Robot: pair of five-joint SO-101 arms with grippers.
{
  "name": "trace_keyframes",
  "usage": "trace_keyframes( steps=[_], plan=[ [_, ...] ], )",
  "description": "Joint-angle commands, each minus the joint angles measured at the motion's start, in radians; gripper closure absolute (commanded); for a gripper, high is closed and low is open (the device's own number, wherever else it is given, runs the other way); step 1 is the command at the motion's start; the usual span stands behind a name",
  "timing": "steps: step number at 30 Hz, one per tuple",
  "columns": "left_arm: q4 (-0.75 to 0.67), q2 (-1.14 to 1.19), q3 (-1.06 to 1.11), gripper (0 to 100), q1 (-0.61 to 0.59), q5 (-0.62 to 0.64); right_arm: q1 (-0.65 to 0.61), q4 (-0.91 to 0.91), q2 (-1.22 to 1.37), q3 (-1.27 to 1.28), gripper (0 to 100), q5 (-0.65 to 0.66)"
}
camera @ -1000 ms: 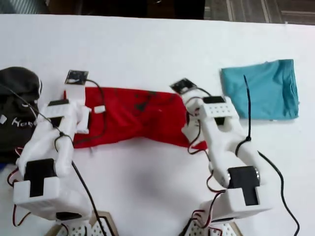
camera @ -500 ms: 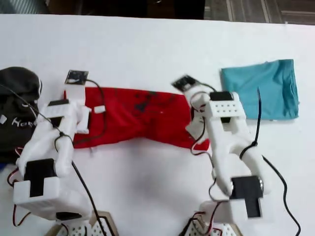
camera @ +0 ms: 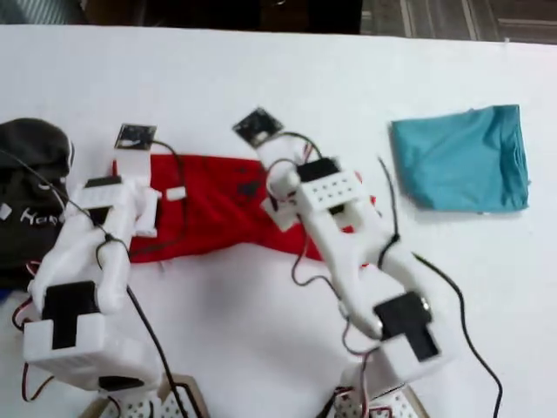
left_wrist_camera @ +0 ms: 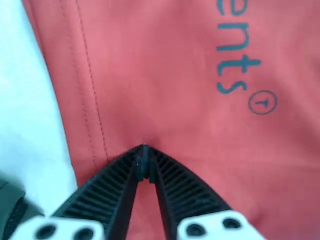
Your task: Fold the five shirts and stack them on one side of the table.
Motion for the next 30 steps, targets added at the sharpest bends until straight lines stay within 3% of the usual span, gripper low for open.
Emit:
trace_keyframes(
  steps=[1, 7, 17, 23, 27, 30],
  plan=[
    [-0.021, -0.028, 0.002, 97, -0.008, 0.006, -0.010, -0.076, 0.081, -0.037, 97.7, -0.003],
    [-0.021, -0.028, 0.002, 97, -0.008, 0.006, -0.004, -0.044, 0.127, -0.069, 97.7, 0.000],
    [-0.021, -0.028, 0.002, 97, -0.006, 0.006, 0.030, 0.248, -0.254, -0.236, 97.7, 0.002],
    [-0.021, -0.028, 0.002, 97, -0.006, 0.006, 0.225, 0.437, -0.404, -0.235, 97.7, 0.002],
    [-0.021, -0.028, 0.002, 97, -0.006, 0.006, 0.412, 0.432, -0.453, -0.143, 97.7, 0.002],
    [-0.021, -0.028, 0.002, 97, -0.006, 0.006, 0.469, 0.384, -0.522, 0.009, 97.7, 0.000]
  ],
)
